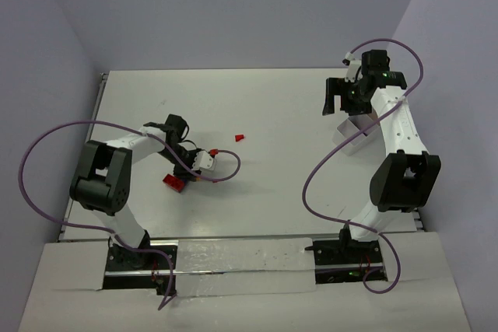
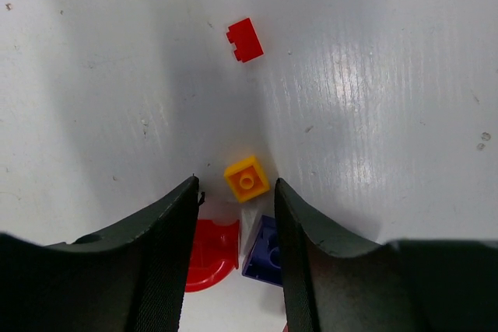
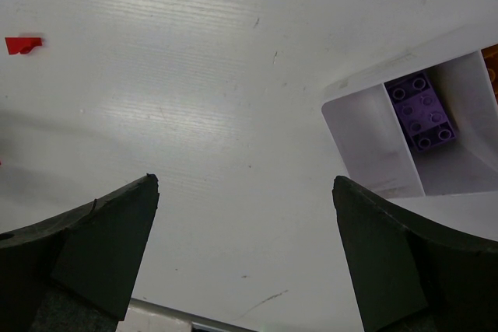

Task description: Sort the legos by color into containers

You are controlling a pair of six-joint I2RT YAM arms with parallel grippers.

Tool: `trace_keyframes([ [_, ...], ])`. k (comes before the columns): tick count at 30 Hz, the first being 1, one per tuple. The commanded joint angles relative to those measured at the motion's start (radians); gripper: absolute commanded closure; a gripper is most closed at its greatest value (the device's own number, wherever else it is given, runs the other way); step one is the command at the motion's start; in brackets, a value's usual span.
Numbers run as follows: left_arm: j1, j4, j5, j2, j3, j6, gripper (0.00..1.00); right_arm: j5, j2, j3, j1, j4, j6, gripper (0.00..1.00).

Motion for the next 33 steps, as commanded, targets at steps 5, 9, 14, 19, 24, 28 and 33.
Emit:
trace_keyframes([
  [5, -0.02, 0.019, 0.021, -0.021, -0.017, 0.008, 0.52, -0.015, -0.002, -0.013, 0.004, 0.009, -0.013, 0.0],
  [9, -0.022, 0.011, 0.012, -0.017, -0.013, 0.014, 0.59, -0.02, -0.001, -0.011, 0.005, 0.007, -0.012, 0.0],
  [14, -0.023, 0.009, 0.015, -0.031, -0.015, 0.013, 0.73, -0.094, -0.01, -0.024, 0.008, 0.009, 0.012, 0.0],
  [19, -0.024, -0.019, 0.102, -0.102, 0.046, -0.079, 0.81, -0.32, -0.084, -0.187, 0.018, 0.133, 0.142, 0.0],
  [24, -0.034, 0.018, 0.255, -0.242, 0.119, -0.318, 0.92, -0.45, -0.152, -0.296, 0.141, 0.215, 0.179, 0.0],
  [28, -0.076, 0.124, 0.227, -0.324, 0.156, -0.58, 0.98, -0.574, -0.127, -0.266, 0.207, 0.233, 0.231, 0.0],
  [33, -0.138, 0.184, 0.111, -0.357, 0.184, -0.746, 1.0, -0.706, -0.076, -0.242, 0.281, 0.357, 0.37, 0.03],
])
